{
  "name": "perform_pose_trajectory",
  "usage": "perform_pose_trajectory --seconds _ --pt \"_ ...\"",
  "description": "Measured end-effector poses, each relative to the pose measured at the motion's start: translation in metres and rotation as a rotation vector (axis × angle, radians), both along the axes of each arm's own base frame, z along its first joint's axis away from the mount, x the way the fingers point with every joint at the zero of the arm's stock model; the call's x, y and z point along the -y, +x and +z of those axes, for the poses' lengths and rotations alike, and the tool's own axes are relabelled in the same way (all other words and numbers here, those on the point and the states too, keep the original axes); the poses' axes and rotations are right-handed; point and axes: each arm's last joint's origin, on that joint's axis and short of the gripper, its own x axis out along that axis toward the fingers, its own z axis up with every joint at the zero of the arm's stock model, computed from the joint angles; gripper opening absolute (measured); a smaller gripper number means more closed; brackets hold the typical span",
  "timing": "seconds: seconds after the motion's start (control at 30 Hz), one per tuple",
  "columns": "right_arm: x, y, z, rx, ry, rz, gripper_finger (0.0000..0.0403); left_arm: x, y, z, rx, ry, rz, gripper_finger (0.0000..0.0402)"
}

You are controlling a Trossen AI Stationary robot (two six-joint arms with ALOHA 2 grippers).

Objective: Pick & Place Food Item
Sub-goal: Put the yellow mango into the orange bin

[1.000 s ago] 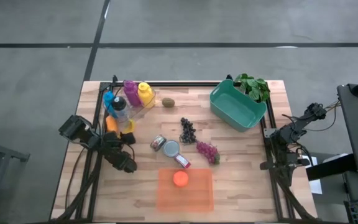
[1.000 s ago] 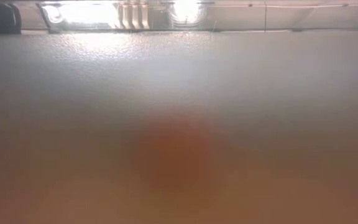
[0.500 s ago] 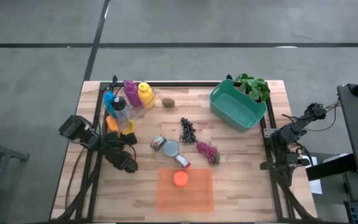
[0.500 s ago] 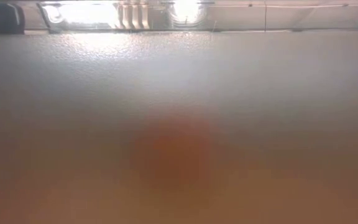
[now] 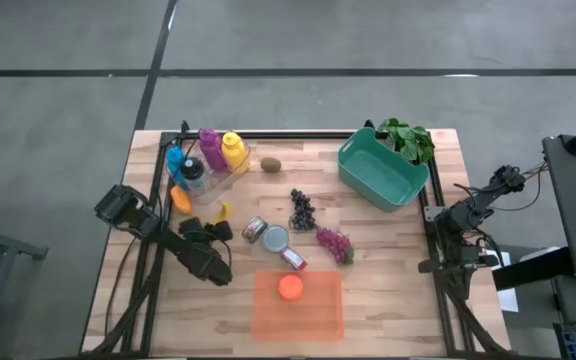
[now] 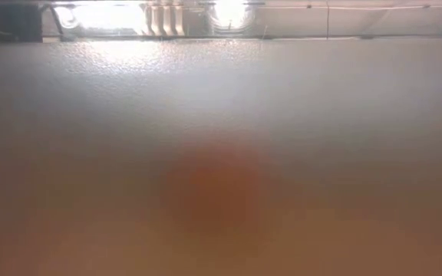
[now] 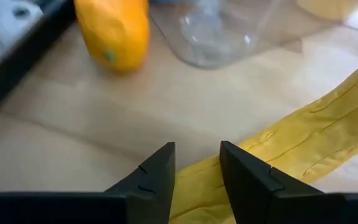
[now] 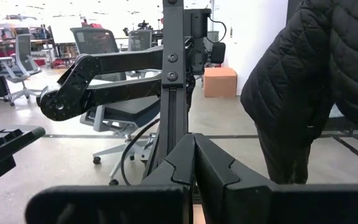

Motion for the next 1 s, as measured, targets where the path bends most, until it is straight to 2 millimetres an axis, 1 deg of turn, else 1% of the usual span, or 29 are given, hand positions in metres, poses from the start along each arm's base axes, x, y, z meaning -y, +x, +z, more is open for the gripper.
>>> perform_pose_trajectory --seconds 0.13,0.23,0.37,0.47,0.53,0.6,0.67,0.73,0.8,0.9,1.0 --pt "0.000 0.000 0.000 0.000 0.000 0.000 0.0008 0.011 0.017 0.010 0.069 -0.060 0.006 0.0128" --pt "0.000 0.000 0.000 0.000 0.000 0.000 0.0008 0.019 0.030 0.024 0.078 -0.106 -0.001 0.0128" --pt "0.000 0.000 0.000 0.000 0.000 0.000 0.0008 0.023 0.036 0.049 -0.027 -0.071 -0.039 0.0128" --pt "0.000 0.000 0.000 0.000 0.000 0.000 0.0008 0.022 0.033 0.065 -0.134 -0.017 -0.043 0.0128" --pt "0.000 0.000 0.000 0.000 0.000 0.000 0.0008 0.020 0.030 0.071 -0.191 0.001 -0.013 0.0128" --pt "0.000 0.000 0.000 0.000 0.000 0.000 0.0008 0.020 0.029 0.071 -0.196 -0.018 0.039 0.0128" --pt "0.000 0.000 0.000 0.000 0.000 0.000 0.0008 0.018 0.023 0.066 -0.216 -0.031 0.088 0.0128" --pt "0.000 0.000 0.000 0.000 0.000 0.000 0.0008 0.015 0.018 0.057 -0.232 -0.019 0.095 0.0128" --pt "0.000 0.000 0.000 0.000 0.000 0.000 0.0008 0.009 0.010 0.049 -0.242 0.035 0.087 0.0128" --pt "0.000 0.000 0.000 0.001 0.000 0.000 0.0008 0.001 0.000 0.042 -0.226 0.119 0.085 0.0130" --pt "0.000 0.000 0.000 0.001 0.000 0.000 0.0008 -0.004 -0.007 0.037 -0.236 0.167 0.075 0.0147"
